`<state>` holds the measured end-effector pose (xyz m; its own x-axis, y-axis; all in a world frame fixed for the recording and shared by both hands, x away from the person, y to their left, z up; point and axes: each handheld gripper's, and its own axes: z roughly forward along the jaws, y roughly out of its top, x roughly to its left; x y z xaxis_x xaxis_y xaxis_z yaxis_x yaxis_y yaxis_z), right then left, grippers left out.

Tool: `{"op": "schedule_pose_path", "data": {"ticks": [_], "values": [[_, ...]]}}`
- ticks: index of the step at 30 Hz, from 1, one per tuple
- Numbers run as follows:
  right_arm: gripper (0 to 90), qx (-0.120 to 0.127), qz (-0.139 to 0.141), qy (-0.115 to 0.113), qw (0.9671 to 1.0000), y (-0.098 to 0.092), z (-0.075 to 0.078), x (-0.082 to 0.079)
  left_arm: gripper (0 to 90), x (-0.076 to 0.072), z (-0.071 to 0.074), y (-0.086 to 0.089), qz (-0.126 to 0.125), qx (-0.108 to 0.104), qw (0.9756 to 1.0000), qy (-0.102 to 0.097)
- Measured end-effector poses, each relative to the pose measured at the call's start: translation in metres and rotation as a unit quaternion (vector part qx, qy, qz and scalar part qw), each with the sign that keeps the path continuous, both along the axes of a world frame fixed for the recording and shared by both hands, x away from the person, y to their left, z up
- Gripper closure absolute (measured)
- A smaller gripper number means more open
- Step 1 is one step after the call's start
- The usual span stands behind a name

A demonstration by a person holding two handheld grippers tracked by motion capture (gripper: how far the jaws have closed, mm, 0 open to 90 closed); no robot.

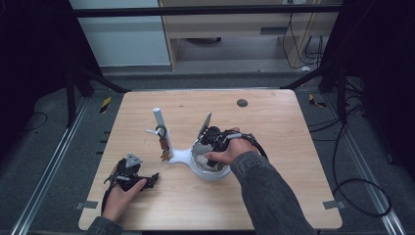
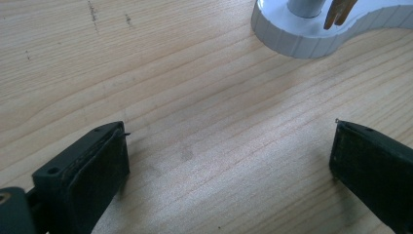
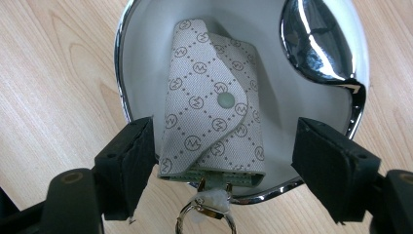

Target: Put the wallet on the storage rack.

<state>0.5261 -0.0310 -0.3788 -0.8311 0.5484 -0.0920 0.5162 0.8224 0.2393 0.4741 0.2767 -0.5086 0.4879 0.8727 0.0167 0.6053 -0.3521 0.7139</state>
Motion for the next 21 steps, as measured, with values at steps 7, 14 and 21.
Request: {"op": "schedule_pose_path", "data": {"ticks": [7,14,21], "values": [[24.1,0.003,-0.002,-0.001,1.0000,-0.001,0.002,-0.001,0.1,0.000,0.000,0.000,-0.001,0.001,1.0000,0.000],[24.0,0.009,-0.004,-0.004,0.9999,-0.004,0.007,-0.003,0.1,0.000,0.000,0.000,-0.001,0.000,1.0000,0.000],[23.7,0.015,-0.005,-0.008,0.9998,-0.008,0.012,-0.007,0.1,0.000,0.000,0.000,-0.001,0.000,1.0000,0.000]]}}
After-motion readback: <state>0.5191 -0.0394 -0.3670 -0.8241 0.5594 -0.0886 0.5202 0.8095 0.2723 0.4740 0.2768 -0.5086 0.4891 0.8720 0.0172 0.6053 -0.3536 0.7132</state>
